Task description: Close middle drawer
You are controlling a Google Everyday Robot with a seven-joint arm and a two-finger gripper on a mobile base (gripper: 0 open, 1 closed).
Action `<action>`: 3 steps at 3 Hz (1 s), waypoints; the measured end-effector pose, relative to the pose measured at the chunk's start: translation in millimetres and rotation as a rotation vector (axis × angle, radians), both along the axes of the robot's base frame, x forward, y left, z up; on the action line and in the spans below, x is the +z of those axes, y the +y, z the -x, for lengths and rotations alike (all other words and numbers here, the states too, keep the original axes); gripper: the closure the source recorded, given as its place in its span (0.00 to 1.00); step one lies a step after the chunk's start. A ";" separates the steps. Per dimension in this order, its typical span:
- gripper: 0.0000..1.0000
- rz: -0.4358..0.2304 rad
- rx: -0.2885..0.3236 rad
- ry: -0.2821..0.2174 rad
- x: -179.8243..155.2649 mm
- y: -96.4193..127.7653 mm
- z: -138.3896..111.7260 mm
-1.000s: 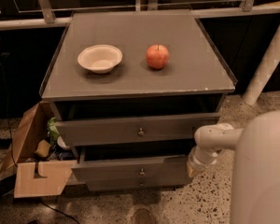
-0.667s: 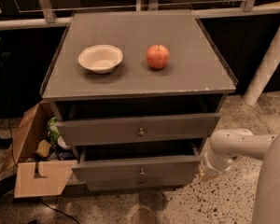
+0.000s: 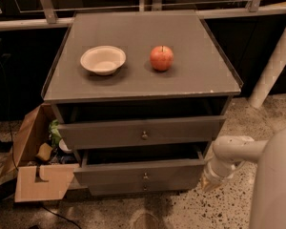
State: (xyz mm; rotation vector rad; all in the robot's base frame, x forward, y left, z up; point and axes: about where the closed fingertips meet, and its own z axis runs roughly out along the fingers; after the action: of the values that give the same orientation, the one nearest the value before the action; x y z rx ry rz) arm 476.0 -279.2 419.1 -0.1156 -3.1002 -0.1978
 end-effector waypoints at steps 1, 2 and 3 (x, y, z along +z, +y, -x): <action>1.00 0.010 -0.065 0.110 -36.3 -12.9 25.0; 1.00 0.001 -0.061 0.106 -42.2 -3.5 13.1; 1.00 -0.026 -0.089 0.051 -38.9 1.7 -27.4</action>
Offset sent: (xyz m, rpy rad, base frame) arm -0.0183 -0.0107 -0.0268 -0.0088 0.0837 -0.0530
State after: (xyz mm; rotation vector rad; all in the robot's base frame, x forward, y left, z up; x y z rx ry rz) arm 503.4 -277.4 380.3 -0.2547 -3.0426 -0.2331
